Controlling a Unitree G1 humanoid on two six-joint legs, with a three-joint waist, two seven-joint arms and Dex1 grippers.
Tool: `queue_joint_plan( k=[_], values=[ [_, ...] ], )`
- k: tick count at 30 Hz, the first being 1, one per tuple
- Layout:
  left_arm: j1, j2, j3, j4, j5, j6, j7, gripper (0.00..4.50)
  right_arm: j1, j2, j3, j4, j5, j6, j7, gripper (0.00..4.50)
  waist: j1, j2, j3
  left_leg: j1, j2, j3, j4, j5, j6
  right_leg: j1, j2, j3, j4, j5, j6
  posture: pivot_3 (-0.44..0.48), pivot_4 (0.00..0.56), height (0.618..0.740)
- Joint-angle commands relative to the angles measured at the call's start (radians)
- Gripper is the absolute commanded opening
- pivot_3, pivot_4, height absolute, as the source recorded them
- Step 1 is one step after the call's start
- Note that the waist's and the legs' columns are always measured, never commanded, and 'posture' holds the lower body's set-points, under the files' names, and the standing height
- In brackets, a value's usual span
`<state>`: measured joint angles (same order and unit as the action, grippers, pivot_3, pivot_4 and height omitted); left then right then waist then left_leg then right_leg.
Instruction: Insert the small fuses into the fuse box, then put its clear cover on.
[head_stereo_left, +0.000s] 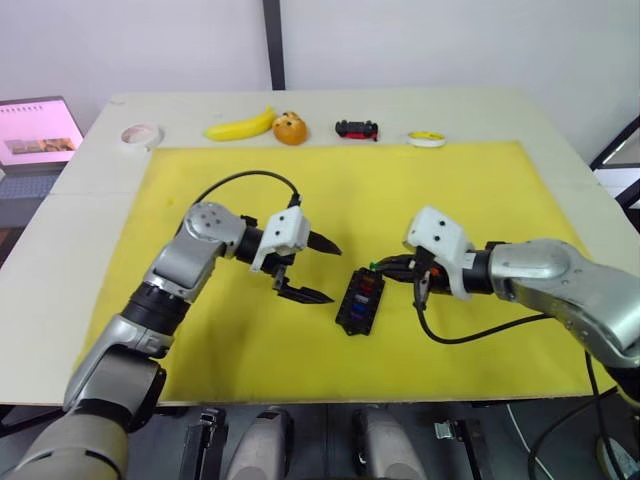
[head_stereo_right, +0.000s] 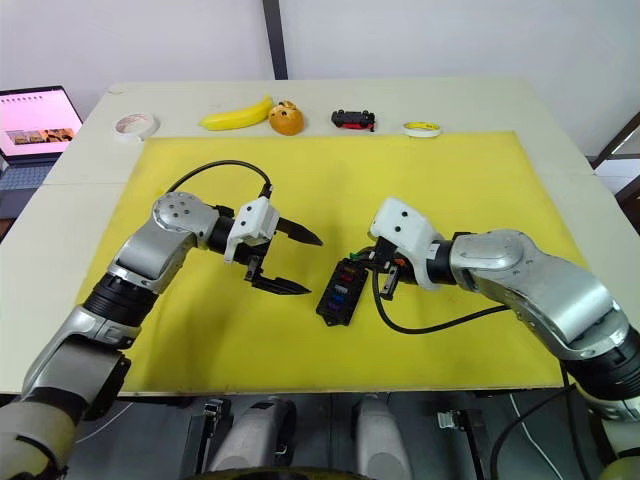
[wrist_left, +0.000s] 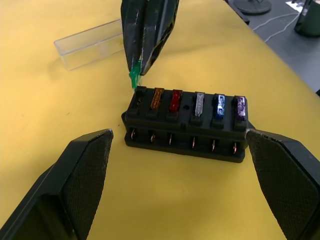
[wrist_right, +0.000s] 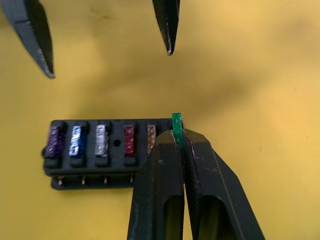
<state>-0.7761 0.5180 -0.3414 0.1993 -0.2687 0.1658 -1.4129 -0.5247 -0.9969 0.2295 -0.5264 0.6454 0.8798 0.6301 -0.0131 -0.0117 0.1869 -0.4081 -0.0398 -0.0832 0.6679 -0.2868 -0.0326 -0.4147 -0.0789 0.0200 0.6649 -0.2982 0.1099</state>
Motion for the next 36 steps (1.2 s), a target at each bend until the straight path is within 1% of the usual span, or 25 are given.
queue_joint_plan(
  k=[1, 17, 36],
  values=[
    [-0.01, -0.002, 0.023, -0.015, 0.007, -0.013, 0.004, 4.46, -0.018, 0.015, -0.008, -0.002, -0.06, -0.027, 0.033, 0.0, 0.0, 0.0, 0.0, 0.0, 0.0, 0.0, 0.0, 0.0, 0.0, 0.0, 0.0, 0.0, 0.0, 0.0, 0.0, 0.0, 0.15, 0.74],
    [0.009, -0.007, 0.024, -0.038, 0.024, -0.011, 0.024, 4.46, -0.01, 0.083, -0.02, -0.003, -0.141, -0.002, 0.104, 0.0, 0.0, 0.0, 0.0, 0.0, 0.0, 0.0, 0.001, 0.001, -0.001, 0.0, 0.0, 0.0, 0.001, 0.0, 0.0, 0.0, 0.15, 0.74],
    [-0.006, -0.03, 0.02, -0.024, 0.048, -0.023, 0.029, 4.46, -0.013, 0.111, -0.011, 0.027, -0.229, -0.012, 0.16, 0.0, -0.001, 0.0, 0.0, 0.0, 0.0, 0.0, 0.001, 0.001, -0.002, 0.0, 0.0, 0.0, 0.002, 0.0, 0.0, 0.0, 0.15, 0.74]
  ],
)
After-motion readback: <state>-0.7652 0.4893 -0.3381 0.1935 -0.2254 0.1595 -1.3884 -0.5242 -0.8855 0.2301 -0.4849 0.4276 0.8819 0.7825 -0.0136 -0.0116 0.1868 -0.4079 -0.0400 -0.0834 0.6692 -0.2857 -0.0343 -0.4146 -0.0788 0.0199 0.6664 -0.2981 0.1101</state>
